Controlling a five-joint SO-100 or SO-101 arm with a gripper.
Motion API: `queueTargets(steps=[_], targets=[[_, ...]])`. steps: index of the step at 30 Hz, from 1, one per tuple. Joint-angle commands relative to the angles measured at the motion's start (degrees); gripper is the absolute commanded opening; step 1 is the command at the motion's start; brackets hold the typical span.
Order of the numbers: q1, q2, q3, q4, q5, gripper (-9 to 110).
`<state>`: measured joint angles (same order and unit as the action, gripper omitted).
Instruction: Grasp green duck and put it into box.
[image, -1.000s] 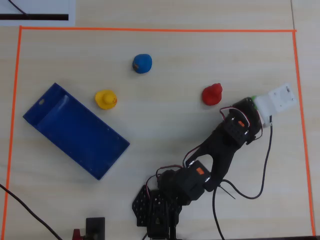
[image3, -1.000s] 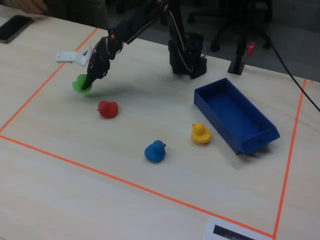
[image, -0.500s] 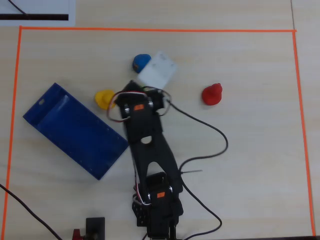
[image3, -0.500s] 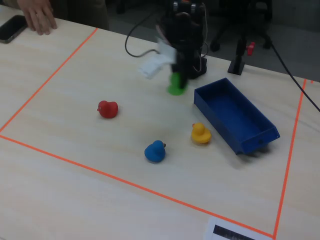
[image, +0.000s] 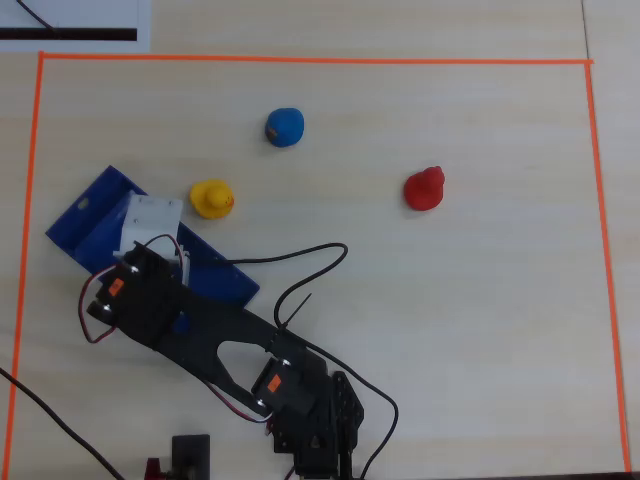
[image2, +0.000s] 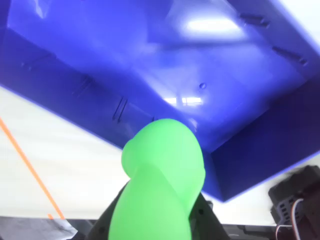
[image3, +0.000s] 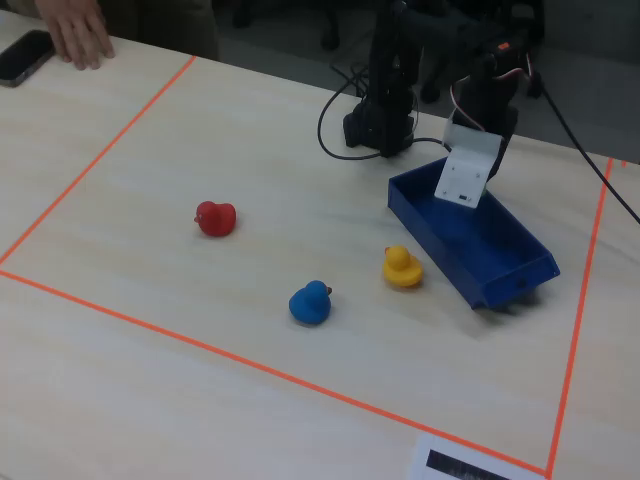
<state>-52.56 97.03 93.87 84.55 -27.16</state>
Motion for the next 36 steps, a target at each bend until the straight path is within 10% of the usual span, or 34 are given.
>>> queueTargets(steps=[1,7,12,19,36], targets=[[3.87,1.76,1.67,-2.72,-2.99,33],[15.12,4.66,3.43,-4.66,-8.17,37],[31.03,15.82,3.69,-6.06,-16.44,2],[49.83,44.38,24.35,-24.43,-30.32,0],[54.05,92.29,80.68,-36.91,-37.88,0]])
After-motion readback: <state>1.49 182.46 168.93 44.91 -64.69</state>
